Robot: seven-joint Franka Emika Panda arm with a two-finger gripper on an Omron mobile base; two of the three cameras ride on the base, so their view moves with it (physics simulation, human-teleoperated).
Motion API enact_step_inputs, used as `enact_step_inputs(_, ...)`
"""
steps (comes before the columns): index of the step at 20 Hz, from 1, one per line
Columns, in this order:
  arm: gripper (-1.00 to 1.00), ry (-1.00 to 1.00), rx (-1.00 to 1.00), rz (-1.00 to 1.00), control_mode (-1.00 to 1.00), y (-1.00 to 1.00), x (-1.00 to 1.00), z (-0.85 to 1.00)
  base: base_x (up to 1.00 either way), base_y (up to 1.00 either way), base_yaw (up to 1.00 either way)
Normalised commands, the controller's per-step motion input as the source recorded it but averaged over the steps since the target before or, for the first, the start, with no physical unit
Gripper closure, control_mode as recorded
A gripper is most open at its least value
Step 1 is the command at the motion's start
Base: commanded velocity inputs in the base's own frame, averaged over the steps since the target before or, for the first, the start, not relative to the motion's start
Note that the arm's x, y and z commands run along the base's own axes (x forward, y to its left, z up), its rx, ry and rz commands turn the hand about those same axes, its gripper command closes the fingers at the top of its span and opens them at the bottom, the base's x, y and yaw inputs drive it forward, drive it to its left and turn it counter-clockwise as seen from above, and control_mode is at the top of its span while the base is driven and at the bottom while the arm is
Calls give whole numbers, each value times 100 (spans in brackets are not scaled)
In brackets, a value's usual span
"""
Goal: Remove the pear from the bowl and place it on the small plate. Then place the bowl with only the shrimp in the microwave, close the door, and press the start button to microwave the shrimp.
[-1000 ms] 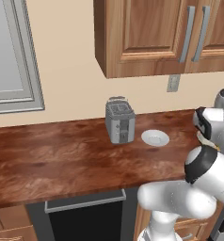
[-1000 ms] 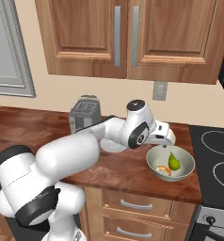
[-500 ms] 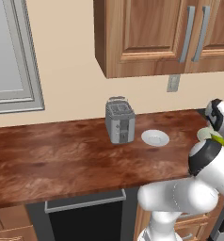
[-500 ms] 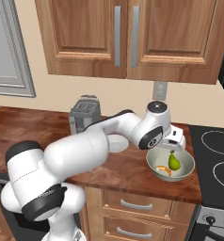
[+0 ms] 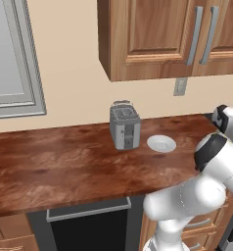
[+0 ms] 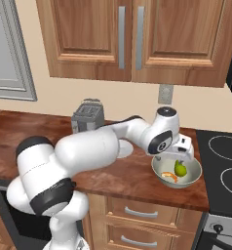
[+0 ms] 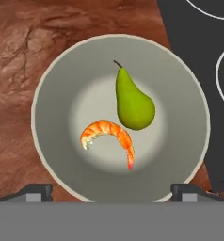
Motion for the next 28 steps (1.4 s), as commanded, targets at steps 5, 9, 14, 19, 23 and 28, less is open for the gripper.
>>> enact_step_inputs(5, -100, 10, 0, 3, -100, -17, 0, -21, 0, 0, 0)
enact_step_inputs(9, -100, 4, 3, 4, -100, -24, 0, -7, 0, 0, 0)
enact_step_inputs(14, -100, 8, 1, 4, -100, -9, 7, -19, 0, 0, 0)
enact_step_inputs(19, -100, 9, 0, 1, -100, 0, 29, -17, 0, 0, 0)
enact_step_inputs(23, -100, 3, 5, 1, -100, -19, 30, -6, 0, 0, 0)
enact_step_inputs(28, -100, 1, 5, 0, -100, -23, 27, -4, 0, 0, 0)
